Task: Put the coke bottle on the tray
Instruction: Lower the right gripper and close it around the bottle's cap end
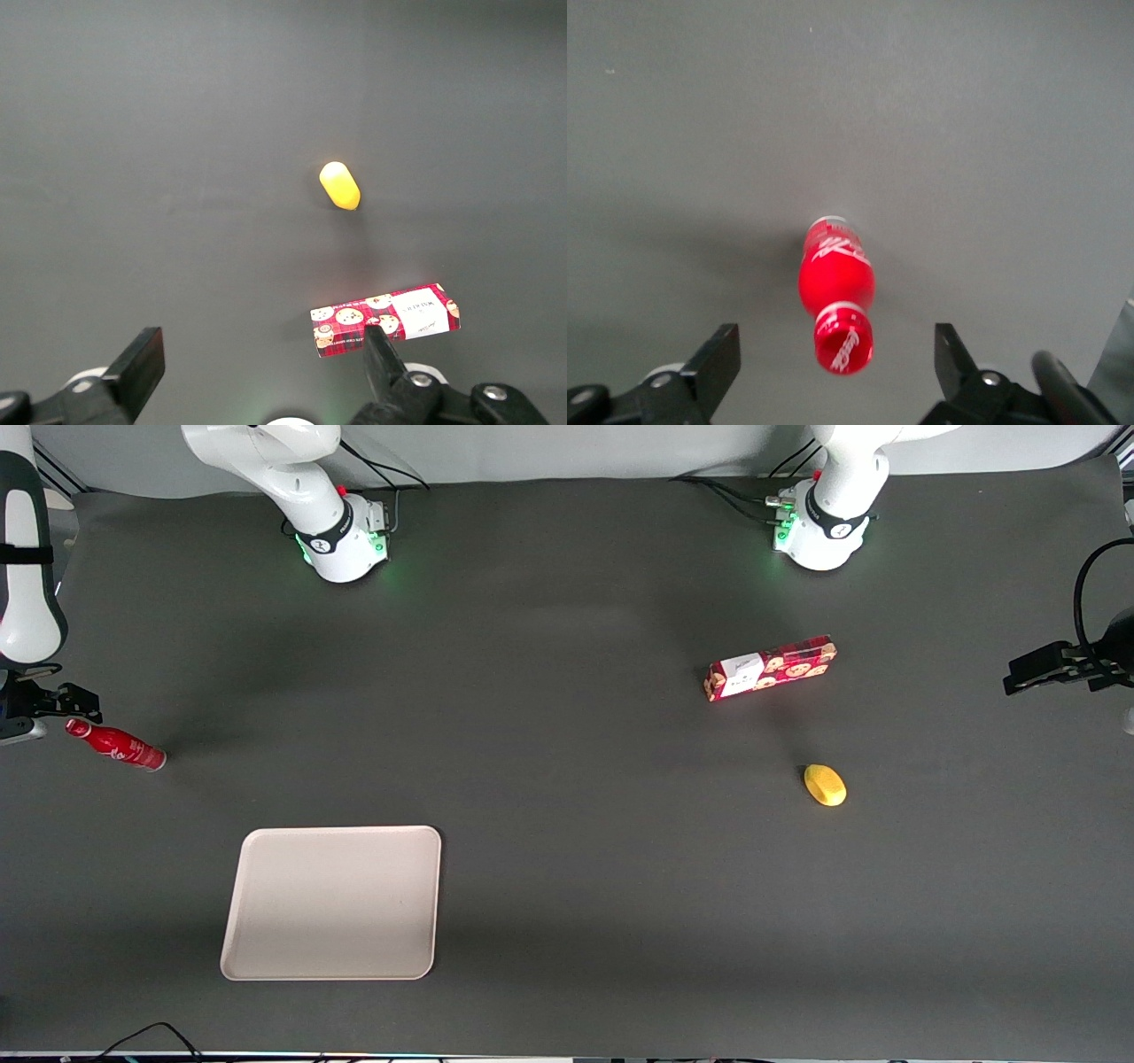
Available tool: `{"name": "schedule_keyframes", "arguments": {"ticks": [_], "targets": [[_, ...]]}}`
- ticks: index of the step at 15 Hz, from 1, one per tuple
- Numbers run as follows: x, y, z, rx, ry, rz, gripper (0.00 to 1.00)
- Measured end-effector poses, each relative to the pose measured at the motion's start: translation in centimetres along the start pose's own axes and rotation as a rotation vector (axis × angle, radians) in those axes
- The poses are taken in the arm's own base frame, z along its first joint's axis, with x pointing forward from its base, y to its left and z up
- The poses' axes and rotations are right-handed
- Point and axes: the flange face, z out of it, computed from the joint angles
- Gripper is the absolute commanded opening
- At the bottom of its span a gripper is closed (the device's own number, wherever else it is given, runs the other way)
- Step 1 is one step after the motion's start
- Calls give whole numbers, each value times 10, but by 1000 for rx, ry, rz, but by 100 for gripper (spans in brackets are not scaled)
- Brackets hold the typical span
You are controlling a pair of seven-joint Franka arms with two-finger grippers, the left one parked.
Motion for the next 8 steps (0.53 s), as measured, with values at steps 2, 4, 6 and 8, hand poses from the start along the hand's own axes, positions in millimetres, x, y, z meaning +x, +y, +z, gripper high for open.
{"name": "schedule_keyframes", "arguments": {"ticks": [2,4,6,8], "targets": [[2,0,6,11,29,-19,79],[4,0,16,23,46,-29,74],[5,-1,22,25,42,-32,72],[5,-1,23,23,42,-33,72]]}}
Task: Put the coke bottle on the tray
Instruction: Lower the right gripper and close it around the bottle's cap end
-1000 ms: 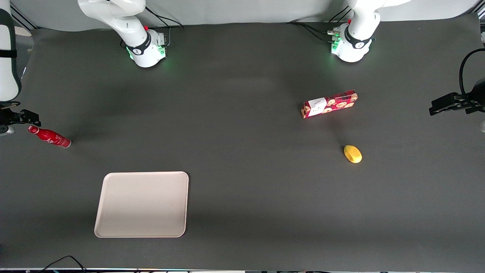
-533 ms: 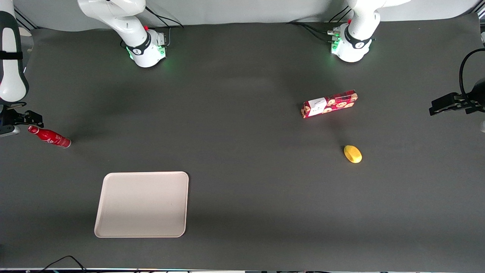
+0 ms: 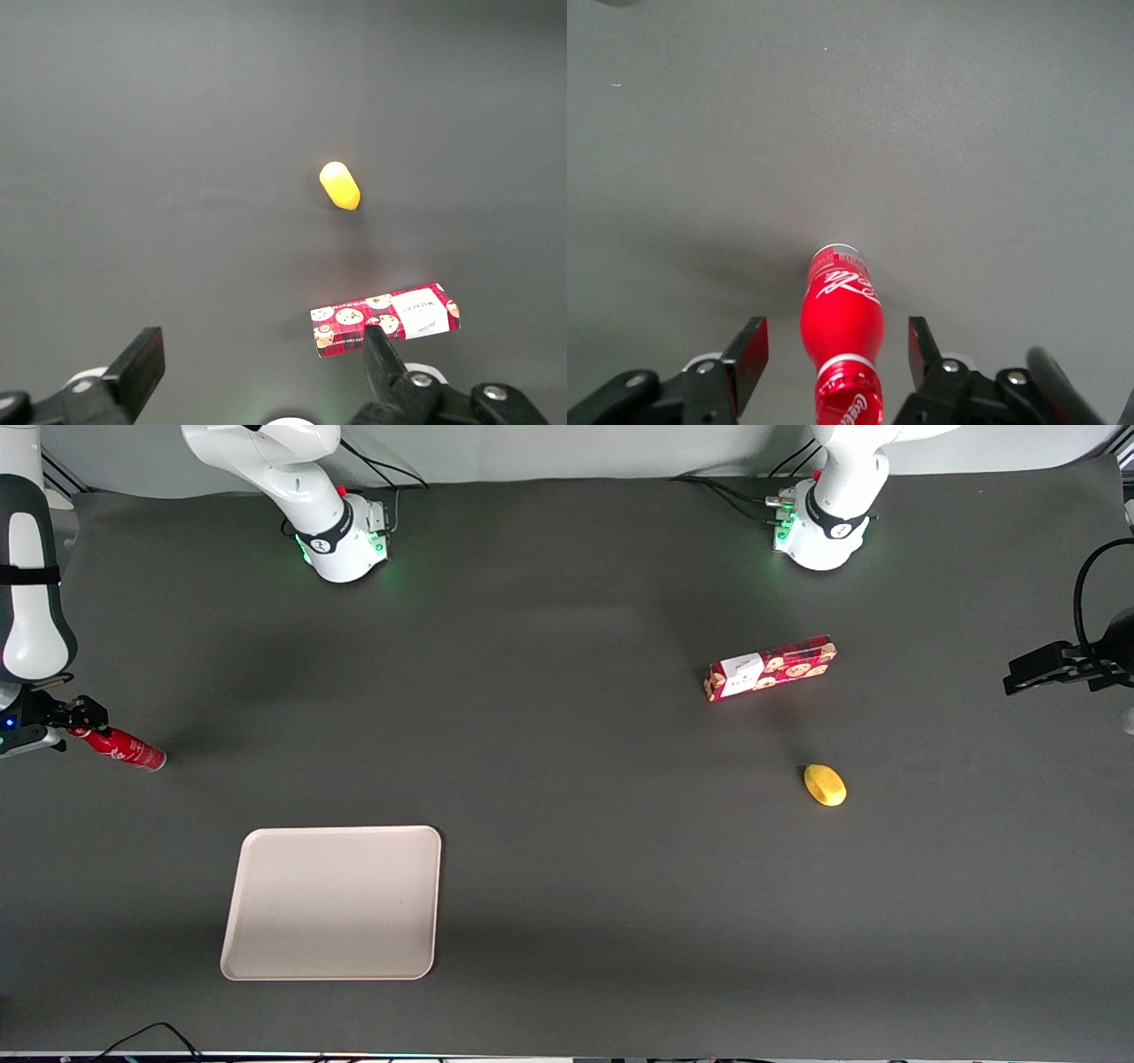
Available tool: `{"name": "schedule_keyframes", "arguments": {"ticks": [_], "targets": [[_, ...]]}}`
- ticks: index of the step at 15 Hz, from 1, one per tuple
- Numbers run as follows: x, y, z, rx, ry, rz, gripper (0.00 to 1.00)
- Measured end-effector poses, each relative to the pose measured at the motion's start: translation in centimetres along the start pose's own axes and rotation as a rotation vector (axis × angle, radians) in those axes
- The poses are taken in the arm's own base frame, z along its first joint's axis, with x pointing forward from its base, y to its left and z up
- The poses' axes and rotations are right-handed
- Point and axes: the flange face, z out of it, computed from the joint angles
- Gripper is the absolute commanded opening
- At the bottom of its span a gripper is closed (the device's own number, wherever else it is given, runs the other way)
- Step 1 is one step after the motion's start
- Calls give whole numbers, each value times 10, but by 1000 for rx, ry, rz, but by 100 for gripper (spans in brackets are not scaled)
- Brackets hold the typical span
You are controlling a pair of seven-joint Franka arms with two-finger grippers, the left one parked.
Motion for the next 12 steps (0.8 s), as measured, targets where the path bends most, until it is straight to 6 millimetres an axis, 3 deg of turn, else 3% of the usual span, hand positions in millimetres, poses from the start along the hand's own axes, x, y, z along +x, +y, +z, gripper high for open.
{"name": "schedule_keyframes", "arguments": {"ticks": [6,10,12], "targets": [[-12,8,-1,-3,-5,24,71],[-22,13,0,1,-13,25,51],[-22,13,0,5,-15,24,35]]}}
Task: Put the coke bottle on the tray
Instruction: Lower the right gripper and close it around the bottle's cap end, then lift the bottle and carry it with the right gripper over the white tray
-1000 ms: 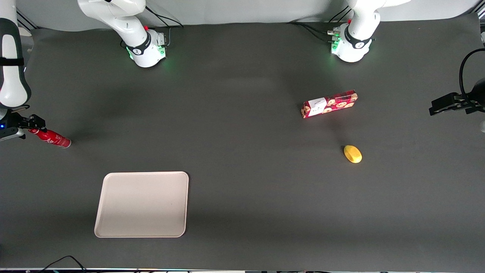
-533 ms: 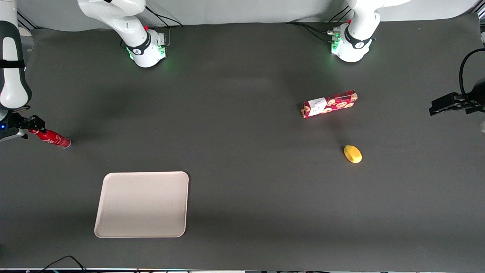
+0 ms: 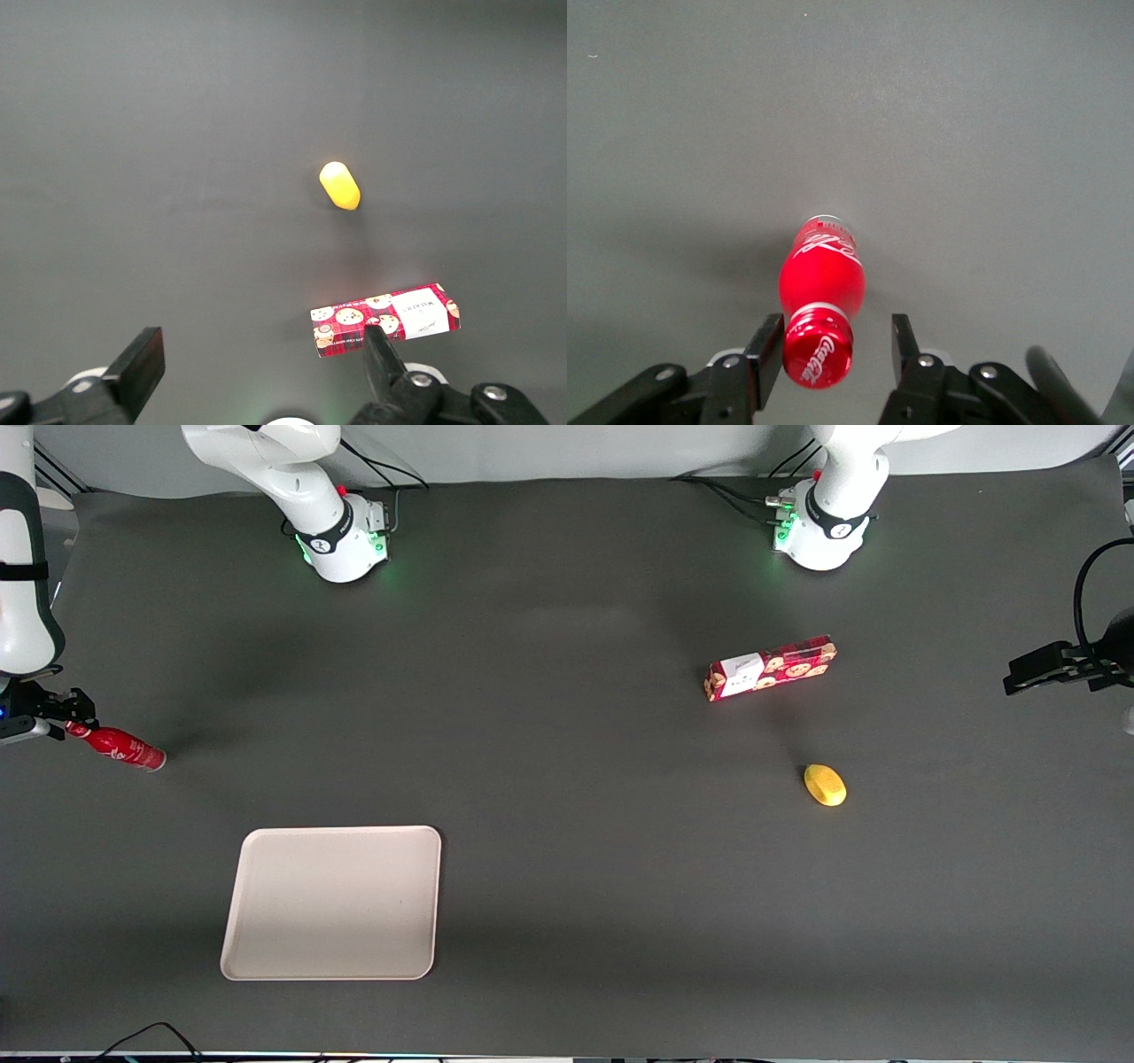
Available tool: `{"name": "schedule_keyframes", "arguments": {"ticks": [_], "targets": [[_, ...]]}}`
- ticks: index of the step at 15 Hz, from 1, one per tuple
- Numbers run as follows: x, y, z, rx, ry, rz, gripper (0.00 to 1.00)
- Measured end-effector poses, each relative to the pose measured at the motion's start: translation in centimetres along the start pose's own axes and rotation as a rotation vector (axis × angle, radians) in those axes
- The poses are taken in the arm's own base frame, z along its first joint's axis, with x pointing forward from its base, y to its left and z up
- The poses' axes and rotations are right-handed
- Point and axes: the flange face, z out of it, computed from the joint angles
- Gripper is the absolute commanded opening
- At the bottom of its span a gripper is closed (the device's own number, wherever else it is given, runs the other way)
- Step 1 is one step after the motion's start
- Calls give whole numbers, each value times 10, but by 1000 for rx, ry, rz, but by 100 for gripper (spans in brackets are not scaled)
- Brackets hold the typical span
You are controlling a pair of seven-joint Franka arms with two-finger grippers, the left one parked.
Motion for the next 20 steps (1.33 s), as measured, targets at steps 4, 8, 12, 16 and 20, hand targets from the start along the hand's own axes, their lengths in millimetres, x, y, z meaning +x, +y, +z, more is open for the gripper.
{"name": "schedule_keyframes", "arguments": {"ticks": [4,8,12,16,20], "targets": [[0,-1,0,4,0,-1,18],[1,-1,0,4,0,-3,12],[12,-5,-9,24,3,-14,9],[52,-10,-68,82,-1,-30,7],[104,-35,-148,91,-53,-21,7]]}}
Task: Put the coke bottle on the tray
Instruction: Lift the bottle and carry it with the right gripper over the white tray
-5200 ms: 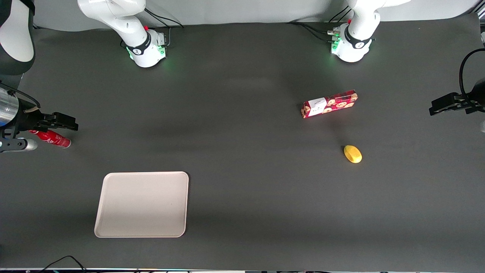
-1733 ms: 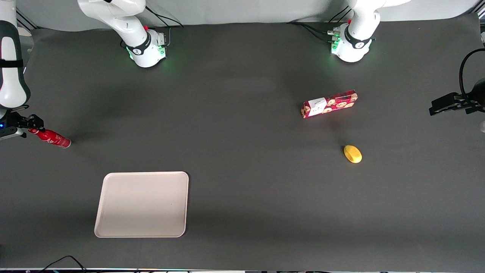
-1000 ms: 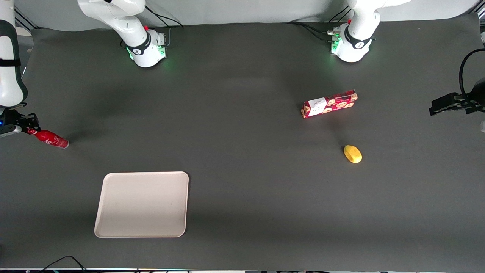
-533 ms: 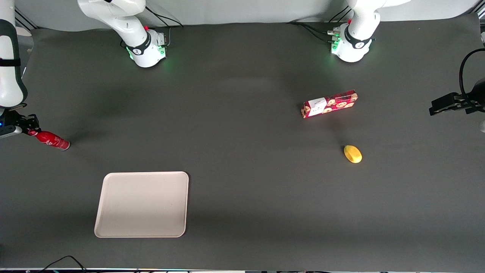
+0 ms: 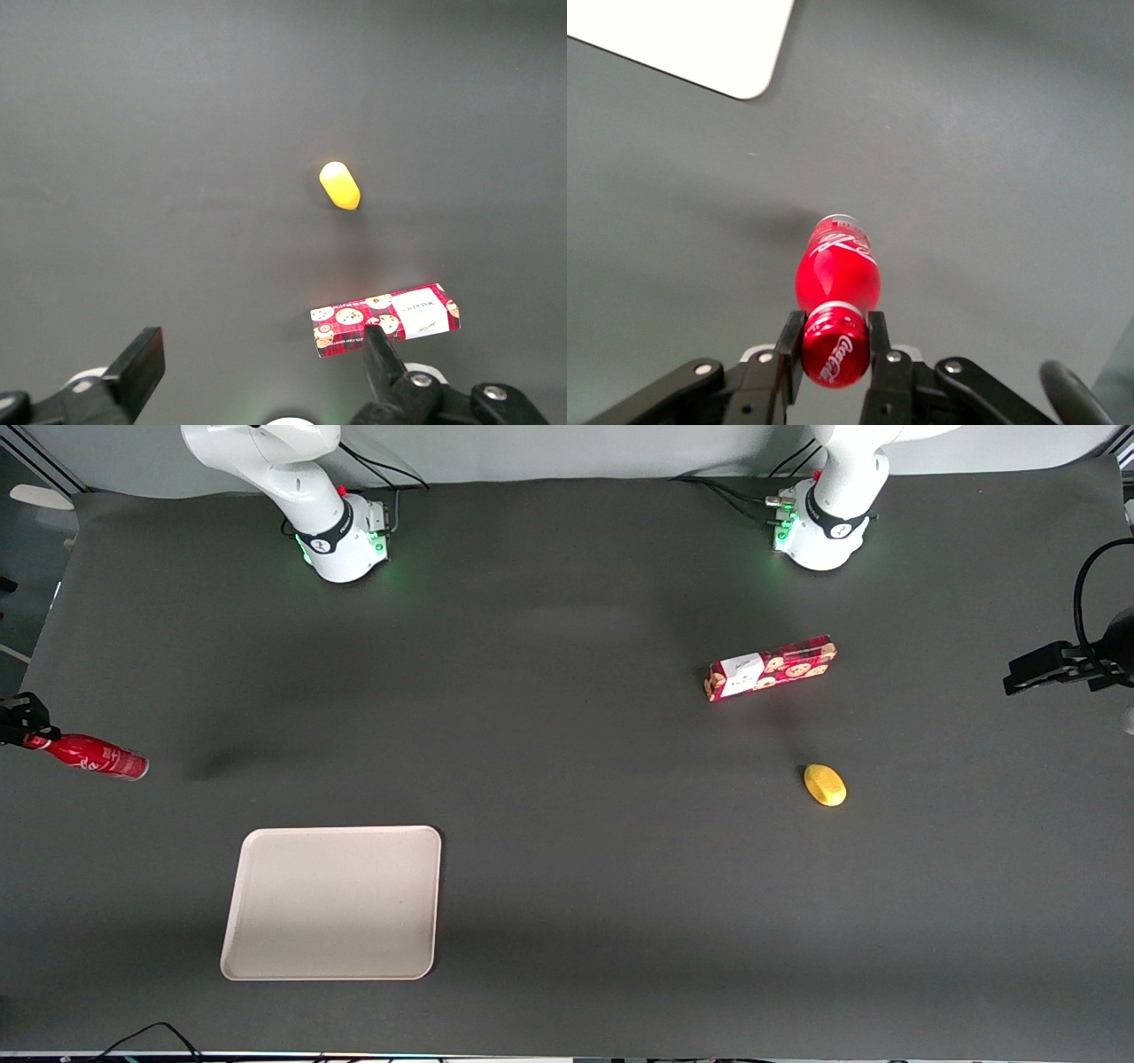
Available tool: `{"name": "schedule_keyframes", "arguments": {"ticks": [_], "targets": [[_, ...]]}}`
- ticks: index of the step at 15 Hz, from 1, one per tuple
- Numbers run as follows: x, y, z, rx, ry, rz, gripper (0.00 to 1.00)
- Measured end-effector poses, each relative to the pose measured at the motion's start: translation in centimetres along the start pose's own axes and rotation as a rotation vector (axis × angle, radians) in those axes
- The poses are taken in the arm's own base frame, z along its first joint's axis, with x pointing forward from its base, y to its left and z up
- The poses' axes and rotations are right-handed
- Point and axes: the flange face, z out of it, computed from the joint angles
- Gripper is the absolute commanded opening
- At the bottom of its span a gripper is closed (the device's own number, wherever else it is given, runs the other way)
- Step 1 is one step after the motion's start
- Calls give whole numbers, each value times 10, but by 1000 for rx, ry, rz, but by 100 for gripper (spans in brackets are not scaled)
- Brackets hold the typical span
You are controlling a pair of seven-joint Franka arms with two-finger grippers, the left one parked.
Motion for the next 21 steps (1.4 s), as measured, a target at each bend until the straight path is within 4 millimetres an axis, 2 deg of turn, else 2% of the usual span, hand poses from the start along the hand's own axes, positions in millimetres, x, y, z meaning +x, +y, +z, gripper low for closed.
{"name": "schedule_keyframes", "arguments": {"ticks": [2,6,8,10,11,13,15,18,21], "targets": [[24,-27,-43,10,-21,17,7],[63,-84,-112,3,-4,14,6],[82,-115,-139,-26,25,-5,5],[104,-151,-150,-50,39,-2,5],[118,-172,-149,-51,39,11,5],[148,-205,-132,-47,24,52,5],[182,-219,-100,-54,28,90,5],[222,-211,-39,-73,35,139,5],[244,-194,12,-92,46,153,5]]}}
